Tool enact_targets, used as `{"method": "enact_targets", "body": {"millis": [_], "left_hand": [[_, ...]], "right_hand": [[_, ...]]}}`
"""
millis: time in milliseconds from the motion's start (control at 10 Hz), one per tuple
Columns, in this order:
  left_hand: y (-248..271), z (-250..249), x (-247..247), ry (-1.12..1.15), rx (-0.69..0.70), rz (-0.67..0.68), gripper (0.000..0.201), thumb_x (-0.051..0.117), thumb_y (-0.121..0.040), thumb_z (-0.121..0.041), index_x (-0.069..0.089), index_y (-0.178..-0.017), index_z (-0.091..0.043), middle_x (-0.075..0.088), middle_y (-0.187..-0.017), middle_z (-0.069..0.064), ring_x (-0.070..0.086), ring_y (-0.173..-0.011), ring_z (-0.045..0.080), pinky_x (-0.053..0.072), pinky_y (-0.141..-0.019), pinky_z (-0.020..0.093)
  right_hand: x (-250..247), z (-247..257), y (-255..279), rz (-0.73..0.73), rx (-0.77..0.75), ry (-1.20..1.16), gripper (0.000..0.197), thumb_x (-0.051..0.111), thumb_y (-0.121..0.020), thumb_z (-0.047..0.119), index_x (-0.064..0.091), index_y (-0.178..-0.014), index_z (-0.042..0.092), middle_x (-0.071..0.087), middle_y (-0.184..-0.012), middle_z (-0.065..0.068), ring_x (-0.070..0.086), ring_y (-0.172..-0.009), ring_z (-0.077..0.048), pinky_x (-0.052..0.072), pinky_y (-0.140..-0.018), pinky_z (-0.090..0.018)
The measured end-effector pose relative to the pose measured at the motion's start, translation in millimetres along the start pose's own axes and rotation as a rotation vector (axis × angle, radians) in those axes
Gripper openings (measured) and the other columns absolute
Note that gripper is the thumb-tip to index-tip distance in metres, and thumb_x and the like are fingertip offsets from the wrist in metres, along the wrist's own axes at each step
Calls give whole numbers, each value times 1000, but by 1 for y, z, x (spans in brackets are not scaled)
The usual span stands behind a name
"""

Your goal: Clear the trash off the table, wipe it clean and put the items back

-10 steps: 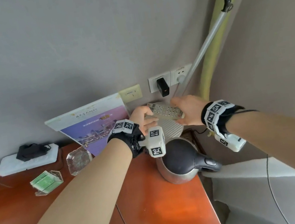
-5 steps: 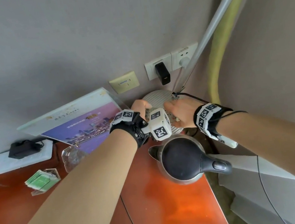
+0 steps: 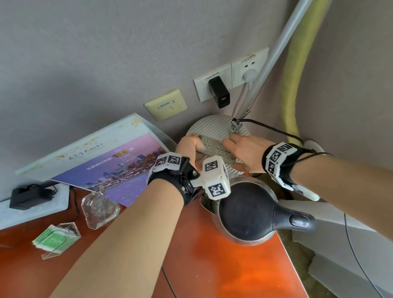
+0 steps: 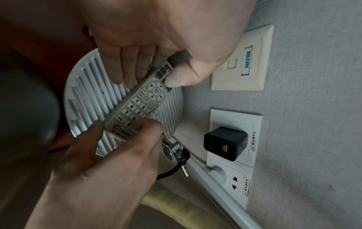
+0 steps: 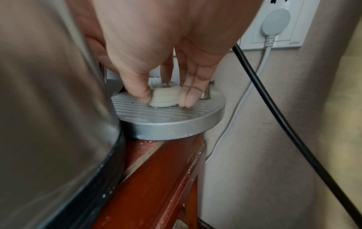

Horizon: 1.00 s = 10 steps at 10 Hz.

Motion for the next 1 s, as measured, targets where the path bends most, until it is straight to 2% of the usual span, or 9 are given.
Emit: {"method": "enact_targets", "body": {"millis": [100,200,300,400,600,700,800,900,1000], "left_hand": [[-2,5,-5,-1,-40,-33,9,48,-95,0,52,-87,-2,56,-93,11,57,-78,26,47,-65,40],[1,7,0,112,26,-8,5,49,-88,0,53,-88,-2,56,-102,13,58,-76,26,46,-57,34],[4,6,3,184,66,28,14,48,-86,0,52,-99,-2,54,-104,14,58,-89,28,45,-57,33],[1,0,-1,159,45,-24,14,48,-91,1,50,-102,-7,53,-98,11,55,-79,26,41,-54,36],[2,0,5,171,124,73,6,49,-88,-3,49,-84,-7,46,-84,11,51,-74,26,44,-61,33],[0,-7,3,180,168,77,17,49,-91,-4,44,-76,-12,41,-79,8,42,-66,22,41,-65,34],[-10,-9,6,137,203,98,17,48,-91,-4,44,-77,-12,41,-78,8,42,-66,21,41,-63,33],[-9,-10,4,138,196,85,7,49,-91,-4,48,-86,-9,45,-82,13,42,-66,21,40,-61,32],[-5,-4,6,167,179,83,19,54,-86,-7,55,-105,-8,53,-113,24,50,-78,26,45,-71,37]], "right_hand": [[-1,0,-2,-10,-14,-7,46,65,-89,27,41,-124,8,50,-115,-12,62,-93,-31,51,-72,-40],[-2,-1,-4,-21,-23,-12,47,64,-90,29,41,-124,8,52,-114,-12,61,-94,-31,52,-72,-40],[-4,0,-7,-32,-18,21,48,63,-91,32,40,-125,9,53,-115,-11,62,-94,-30,50,-71,-39],[-4,1,-9,-40,-29,38,49,63,-91,34,40,-126,9,54,-115,-11,61,-95,-30,48,-70,-38],[-7,1,-8,-56,-37,72,46,62,-92,38,41,-123,11,57,-113,-9,59,-98,-28,46,-71,-37],[-9,2,-8,-59,-36,85,46,61,-92,38,42,-122,11,58,-112,-9,59,-99,-28,48,-72,-38],[-10,2,-8,-58,-34,88,47,62,-92,39,42,-123,10,59,-112,-10,58,-99,-28,51,-75,-40],[-8,2,-8,-56,-44,90,46,60,-92,39,42,-123,11,60,-113,-10,58,-100,-28,52,-75,-41],[-13,4,-4,-77,-66,83,41,57,-94,38,43,-122,11,61,-110,-9,58,-100,-28,48,-71,-37]]}}
Point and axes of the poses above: each hand's wrist, its own y-axis away from the middle knuckle, its own x-axis out of the palm, z = x × y, the point moved 10 cm from there along -y, towards the middle knuckle
